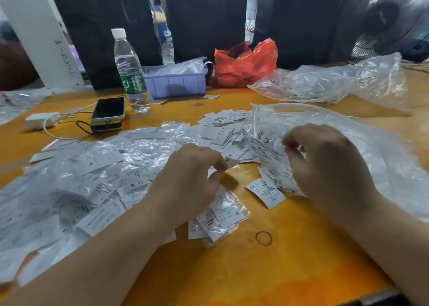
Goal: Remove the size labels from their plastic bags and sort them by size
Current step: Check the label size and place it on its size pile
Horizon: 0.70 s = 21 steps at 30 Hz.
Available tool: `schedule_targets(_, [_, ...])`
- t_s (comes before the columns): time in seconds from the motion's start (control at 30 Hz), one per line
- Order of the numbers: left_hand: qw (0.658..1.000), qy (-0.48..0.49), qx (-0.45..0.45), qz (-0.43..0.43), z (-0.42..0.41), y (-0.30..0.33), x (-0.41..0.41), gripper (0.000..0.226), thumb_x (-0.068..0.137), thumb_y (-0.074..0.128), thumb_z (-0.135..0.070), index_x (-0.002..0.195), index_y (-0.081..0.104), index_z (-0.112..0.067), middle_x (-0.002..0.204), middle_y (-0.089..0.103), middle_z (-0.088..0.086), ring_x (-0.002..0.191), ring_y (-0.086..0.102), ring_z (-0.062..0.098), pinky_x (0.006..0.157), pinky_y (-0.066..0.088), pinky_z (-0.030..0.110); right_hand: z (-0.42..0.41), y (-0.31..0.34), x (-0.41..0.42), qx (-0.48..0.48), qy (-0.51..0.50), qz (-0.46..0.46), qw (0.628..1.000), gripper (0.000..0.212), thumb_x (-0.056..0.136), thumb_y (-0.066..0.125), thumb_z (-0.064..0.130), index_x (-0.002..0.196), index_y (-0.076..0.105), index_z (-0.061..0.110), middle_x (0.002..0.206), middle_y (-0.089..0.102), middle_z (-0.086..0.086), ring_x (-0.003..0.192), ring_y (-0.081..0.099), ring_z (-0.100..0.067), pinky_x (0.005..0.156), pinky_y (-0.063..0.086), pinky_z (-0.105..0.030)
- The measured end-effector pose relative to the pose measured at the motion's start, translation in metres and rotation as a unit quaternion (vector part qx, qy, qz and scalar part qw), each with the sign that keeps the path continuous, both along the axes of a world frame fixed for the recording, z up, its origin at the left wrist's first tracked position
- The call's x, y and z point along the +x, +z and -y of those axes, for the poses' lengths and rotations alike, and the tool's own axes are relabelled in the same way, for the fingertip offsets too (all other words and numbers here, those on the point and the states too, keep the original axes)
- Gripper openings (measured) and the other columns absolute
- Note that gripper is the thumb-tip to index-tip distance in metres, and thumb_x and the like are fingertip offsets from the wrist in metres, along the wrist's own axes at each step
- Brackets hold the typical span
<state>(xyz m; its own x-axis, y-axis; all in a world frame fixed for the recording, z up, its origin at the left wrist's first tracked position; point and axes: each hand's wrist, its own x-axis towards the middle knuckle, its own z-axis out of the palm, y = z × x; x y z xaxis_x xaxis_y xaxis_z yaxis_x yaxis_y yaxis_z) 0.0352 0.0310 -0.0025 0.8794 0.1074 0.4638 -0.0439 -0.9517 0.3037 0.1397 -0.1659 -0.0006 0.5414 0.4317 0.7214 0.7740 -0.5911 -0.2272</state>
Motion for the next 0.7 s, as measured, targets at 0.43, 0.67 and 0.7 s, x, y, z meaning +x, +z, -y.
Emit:
schedule_targets(0.43, [0.954, 0.007, -0.297, 0.024, -0.018, 0.014, -0.006, 0.022, 0.091, 0.061, -0.016, 0.107, 0.059, -0.031, 0.084, 0.070, -0.010, 0.083, 0.063, -0.002, 0.064, 0.053, 0.014, -0.004, 0.006, -0.009, 0.050, 0.057, -0.044, 0.996, 0.022, 0.083, 0.072, 0.002, 0.104, 0.074, 0.009, 0.085, 0.068, 0.004, 0.070, 0.059, 0.002, 0.071, 0.047, -0.009])
schedule_targets(0.67, [0.936, -0.020, -0.350, 0.018, -0.020, 0.023, -0.012, 0.017, 0.088, 0.051, -0.015, 0.080, 0.066, -0.016, 0.070, 0.066, -0.009, 0.065, 0.055, 0.004, 0.055, 0.043, 0.015, -0.035, 0.032, -0.018, 0.170, 0.196, -0.204, 0.944, 0.021, 0.083, 0.074, 0.011, 0.084, 0.072, 0.032, 0.071, 0.070, 0.015, 0.064, 0.064, -0.002, 0.060, 0.050, -0.011])
schedule_targets(0.7, [0.933, -0.017, -0.358, 0.022, -0.021, 0.024, -0.012, 0.017, 0.084, 0.050, -0.021, 0.078, 0.065, -0.016, 0.066, 0.063, -0.010, 0.062, 0.052, 0.002, 0.054, 0.041, 0.014, -0.043, 0.037, -0.019, 0.184, 0.222, -0.233, 0.929, 0.021, 0.083, 0.074, 0.011, 0.081, 0.072, 0.032, 0.072, 0.072, 0.014, 0.061, 0.063, -0.002, 0.059, 0.051, -0.013])
